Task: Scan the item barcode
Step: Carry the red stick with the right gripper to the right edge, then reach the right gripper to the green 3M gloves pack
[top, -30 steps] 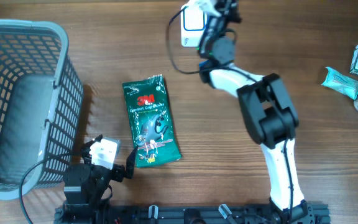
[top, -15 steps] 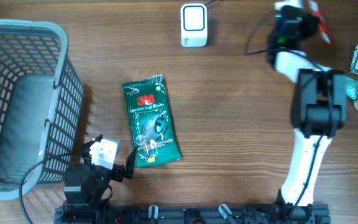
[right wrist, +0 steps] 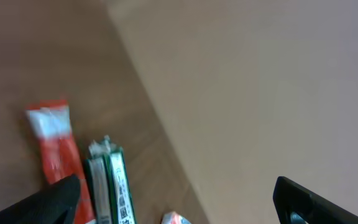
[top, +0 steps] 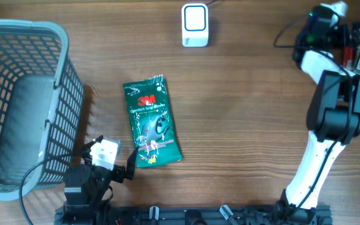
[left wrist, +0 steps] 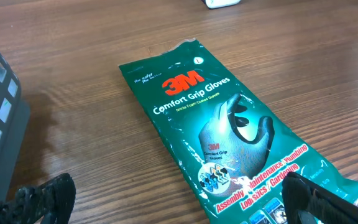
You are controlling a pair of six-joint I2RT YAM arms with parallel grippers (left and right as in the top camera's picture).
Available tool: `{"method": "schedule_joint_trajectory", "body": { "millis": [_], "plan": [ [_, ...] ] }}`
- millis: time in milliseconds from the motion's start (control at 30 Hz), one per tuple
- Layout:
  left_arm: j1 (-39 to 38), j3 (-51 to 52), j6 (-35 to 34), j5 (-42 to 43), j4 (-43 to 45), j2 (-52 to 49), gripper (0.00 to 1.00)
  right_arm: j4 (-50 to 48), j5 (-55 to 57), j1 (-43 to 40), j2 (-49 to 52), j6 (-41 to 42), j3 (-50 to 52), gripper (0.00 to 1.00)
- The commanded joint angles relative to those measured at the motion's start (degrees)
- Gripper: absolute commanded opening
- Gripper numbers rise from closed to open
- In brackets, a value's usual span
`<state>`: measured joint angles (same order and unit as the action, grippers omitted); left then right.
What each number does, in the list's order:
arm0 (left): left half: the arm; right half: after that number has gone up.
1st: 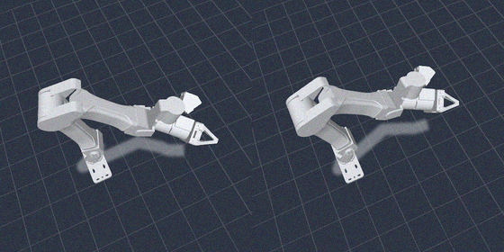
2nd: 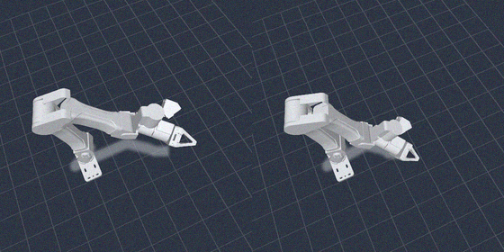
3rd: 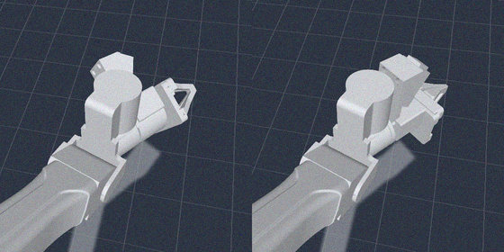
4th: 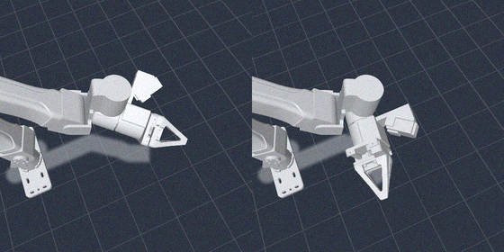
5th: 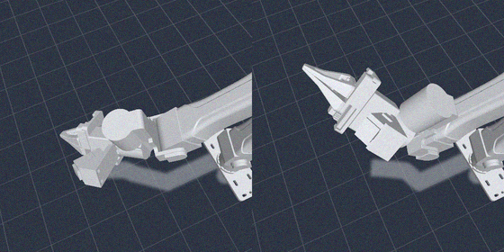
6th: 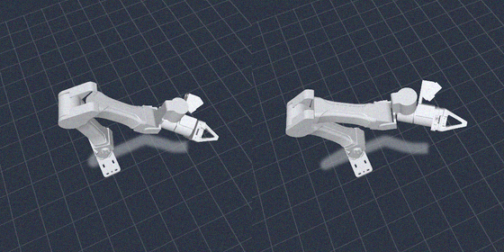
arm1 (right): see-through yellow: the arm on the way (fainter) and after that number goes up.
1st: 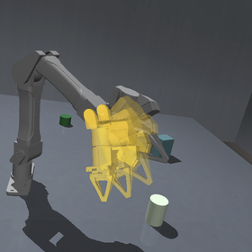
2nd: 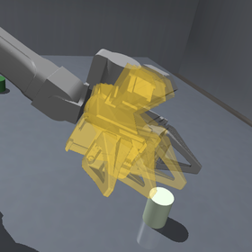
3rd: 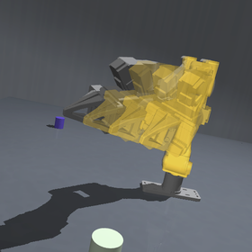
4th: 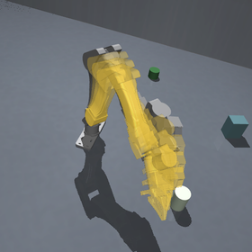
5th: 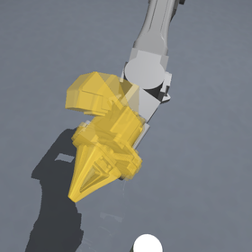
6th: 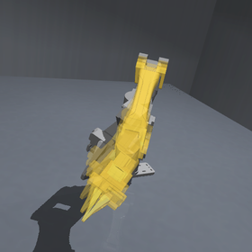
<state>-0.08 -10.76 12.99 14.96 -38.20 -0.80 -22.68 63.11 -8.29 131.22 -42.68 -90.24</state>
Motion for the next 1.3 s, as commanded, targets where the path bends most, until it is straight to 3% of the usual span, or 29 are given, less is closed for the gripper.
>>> {"method": "schedule_joint_trajectory", "body": {
  "millis": [0,267,500,767,867,1000,1067,1133,1267],
  "plan": [
    [0.24,0.26,-0.35,1.07,0.15,0.37,1.0,-0.37,1.9,7.02,-11.61,0.33,-0.44,1.0],
    [0.24,0.26,-0.35,1.07,0.15,0.37,1.0,-0.37,20.61,26.05,-20.55,0.9,-0.39,1.0],
    [0.24,0.26,-0.35,1.07,0.15,0.37,1.0,2.58,23.91,39.06,-20.06,2.34,1.86,1.0],
    [0.24,0.26,-0.35,1.07,0.13,0.37,1.0,-2.45,23.91,57.42,-20.06,7.23,1.88,1.0],
    [0.24,0.26,-0.35,1.07,0.15,0.37,1.0,5.05,23.93,60.5,-20.06,16.15,2.25,1.0],
    [0.24,0.26,-0.35,1.07,0.13,0.37,1.0,22.77,22.84,62.25,-20.06,35.6,4.79,1.0],
    [0.24,0.26,-0.35,1.07,0.15,0.37,1.0,35.5,12.68,62.49,-20.11,44.46,5.33,1.0],
    [0.24,0.26,-0.35,1.07,0.15,0.37,1.0,49.18,-5.64,62.12,-20.68,56.04,4.68,1.0],
    [0.24,0.26,-0.35,1.07,0.15,0.37,1.0,61.4,-31.26,57.07,-23.26,73.88,4.22,1.0]
  ]
}}
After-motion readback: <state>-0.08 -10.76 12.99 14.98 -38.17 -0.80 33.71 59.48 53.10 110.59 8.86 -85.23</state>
